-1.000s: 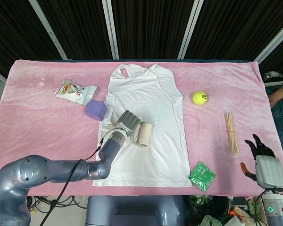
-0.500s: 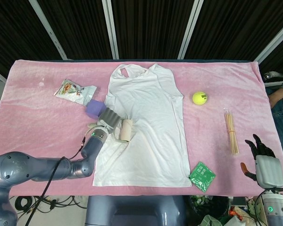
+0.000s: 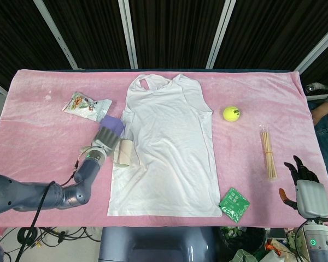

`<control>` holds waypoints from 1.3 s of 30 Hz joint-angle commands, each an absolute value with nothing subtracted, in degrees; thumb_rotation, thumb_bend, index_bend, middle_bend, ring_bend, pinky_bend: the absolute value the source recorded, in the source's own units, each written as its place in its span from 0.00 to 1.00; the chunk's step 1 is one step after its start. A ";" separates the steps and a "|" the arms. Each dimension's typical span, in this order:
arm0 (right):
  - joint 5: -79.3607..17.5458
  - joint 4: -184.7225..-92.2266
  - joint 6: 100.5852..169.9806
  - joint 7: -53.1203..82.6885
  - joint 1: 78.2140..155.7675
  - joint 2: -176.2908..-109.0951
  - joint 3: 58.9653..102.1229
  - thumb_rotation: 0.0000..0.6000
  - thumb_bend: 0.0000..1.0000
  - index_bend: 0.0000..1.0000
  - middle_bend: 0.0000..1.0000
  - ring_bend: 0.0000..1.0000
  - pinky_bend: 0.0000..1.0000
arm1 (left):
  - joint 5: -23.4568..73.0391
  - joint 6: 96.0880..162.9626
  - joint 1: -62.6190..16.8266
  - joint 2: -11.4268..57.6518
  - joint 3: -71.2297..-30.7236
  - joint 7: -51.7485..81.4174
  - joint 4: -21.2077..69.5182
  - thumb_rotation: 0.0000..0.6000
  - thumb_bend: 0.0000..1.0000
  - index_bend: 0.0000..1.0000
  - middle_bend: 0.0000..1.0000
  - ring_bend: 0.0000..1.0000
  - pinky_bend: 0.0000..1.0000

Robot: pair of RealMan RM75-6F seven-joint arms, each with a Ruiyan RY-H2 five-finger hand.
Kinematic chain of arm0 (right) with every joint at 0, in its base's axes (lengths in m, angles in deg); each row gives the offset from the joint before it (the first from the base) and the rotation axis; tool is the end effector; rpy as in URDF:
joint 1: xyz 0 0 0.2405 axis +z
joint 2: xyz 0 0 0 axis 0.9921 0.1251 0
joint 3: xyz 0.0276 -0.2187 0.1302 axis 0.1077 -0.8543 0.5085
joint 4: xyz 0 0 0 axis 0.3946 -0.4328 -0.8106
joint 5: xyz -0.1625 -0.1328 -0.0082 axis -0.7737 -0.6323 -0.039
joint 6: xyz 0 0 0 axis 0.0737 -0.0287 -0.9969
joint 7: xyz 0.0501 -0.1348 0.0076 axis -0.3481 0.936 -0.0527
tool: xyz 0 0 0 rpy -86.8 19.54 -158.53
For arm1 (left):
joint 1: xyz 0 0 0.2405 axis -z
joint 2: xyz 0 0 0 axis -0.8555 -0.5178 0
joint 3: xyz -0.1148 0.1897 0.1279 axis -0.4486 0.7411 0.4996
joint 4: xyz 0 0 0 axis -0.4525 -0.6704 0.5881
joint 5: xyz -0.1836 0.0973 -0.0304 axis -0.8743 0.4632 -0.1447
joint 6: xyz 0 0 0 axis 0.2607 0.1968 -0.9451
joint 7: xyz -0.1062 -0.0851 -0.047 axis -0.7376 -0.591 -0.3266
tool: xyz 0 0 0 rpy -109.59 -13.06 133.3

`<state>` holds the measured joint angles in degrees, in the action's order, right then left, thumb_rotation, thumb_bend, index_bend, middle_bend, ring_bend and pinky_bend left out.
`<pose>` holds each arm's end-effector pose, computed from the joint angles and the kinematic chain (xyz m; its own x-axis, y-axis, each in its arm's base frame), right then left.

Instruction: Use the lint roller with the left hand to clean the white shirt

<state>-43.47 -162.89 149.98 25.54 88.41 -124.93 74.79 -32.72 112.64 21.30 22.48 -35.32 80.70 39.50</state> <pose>-0.3105 -0.1862 0.1374 0.3852 -0.1145 0.9157 -0.9078 0.1315 0.3983 -0.1024 0.3971 -0.0102 0.9176 0.3406 0.2048 0.3536 -0.4645 -0.8119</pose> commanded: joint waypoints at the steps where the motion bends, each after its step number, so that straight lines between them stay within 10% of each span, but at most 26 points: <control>1: -43.54 -162.87 149.96 25.47 88.42 -124.92 74.77 1.00 0.25 0.20 0.03 0.16 0.20 | -31.82 112.87 21.68 23.08 -36.09 80.15 39.31 1.00 0.48 0.72 0.70 0.66 0.78; 27: -43.13 -163.06 149.47 25.46 88.47 -124.58 74.64 1.00 0.25 0.21 0.02 0.16 0.20 | -40.26 110.85 30.59 36.40 -44.64 82.41 27.63 1.00 0.48 0.73 0.71 0.66 0.78; 39: -42.96 -163.17 149.36 25.52 88.50 -124.58 74.62 1.00 0.25 0.22 0.02 0.16 0.20 | -44.21 112.64 31.48 34.51 -42.60 85.59 29.95 1.00 0.48 0.73 0.71 0.66 0.78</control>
